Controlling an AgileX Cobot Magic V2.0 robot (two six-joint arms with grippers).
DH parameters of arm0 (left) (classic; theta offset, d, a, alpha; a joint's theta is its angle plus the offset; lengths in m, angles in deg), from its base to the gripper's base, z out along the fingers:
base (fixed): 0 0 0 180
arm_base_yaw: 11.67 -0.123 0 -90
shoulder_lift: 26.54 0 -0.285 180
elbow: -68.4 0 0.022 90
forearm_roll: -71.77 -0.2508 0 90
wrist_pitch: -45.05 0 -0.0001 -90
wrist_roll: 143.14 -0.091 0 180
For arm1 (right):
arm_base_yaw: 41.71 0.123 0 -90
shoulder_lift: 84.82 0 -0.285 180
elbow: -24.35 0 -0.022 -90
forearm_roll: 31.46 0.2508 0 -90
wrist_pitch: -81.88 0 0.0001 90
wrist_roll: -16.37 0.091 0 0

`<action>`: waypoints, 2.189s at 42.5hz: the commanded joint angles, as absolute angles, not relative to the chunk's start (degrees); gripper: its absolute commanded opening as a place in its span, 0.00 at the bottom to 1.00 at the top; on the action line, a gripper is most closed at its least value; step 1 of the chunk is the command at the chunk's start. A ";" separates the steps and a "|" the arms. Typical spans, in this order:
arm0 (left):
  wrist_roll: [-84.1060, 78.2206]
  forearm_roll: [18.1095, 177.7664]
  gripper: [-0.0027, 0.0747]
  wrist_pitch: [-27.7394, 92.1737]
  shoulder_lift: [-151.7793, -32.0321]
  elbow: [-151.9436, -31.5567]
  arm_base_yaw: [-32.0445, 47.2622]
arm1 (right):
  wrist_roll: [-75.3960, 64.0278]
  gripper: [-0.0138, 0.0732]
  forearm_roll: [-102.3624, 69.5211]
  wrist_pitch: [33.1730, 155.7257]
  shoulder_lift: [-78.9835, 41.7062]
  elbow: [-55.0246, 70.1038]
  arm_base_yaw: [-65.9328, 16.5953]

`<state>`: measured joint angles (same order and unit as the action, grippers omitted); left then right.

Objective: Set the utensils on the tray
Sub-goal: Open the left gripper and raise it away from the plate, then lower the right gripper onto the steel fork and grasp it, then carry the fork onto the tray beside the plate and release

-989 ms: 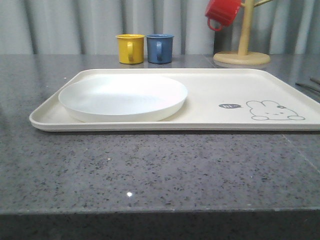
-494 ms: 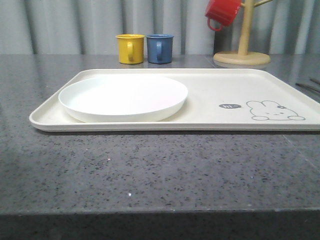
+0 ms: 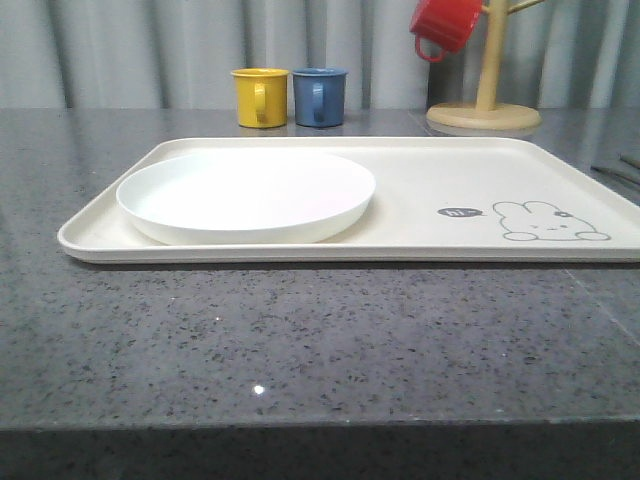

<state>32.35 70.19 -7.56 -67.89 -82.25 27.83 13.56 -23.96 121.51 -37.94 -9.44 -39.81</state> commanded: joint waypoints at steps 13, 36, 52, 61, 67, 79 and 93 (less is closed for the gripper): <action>32.97 70.11 0.54 -3.71 -68.01 -83.77 28.30 | 13.20 0.60 -32.43 139.38 -13.43 11.61 -40.17; 32.97 70.11 0.54 -3.71 -68.01 -83.77 28.30 | 16.37 0.60 -32.79 133.43 6.17 14.84 -40.56; 32.97 70.11 0.54 -3.71 -68.01 -83.77 28.30 | 16.37 0.56 -29.62 135.67 16.10 22.28 -40.56; 32.97 70.11 0.54 -3.71 -68.01 -83.77 28.30 | 16.37 0.43 -29.62 137.99 17.86 23.57 -40.56; 32.97 70.11 0.54 -3.71 -68.01 -83.77 28.30 | 16.37 0.26 -29.62 138.31 17.86 23.84 -40.56; 32.97 70.11 0.54 -3.71 -68.01 -83.77 28.30 | 16.37 0.06 -29.62 137.39 16.67 23.96 -40.56; 32.97 70.11 0.54 -3.71 -68.01 -83.77 28.30 | 10.75 0.06 -25.52 147.07 12.38 34.61 -33.86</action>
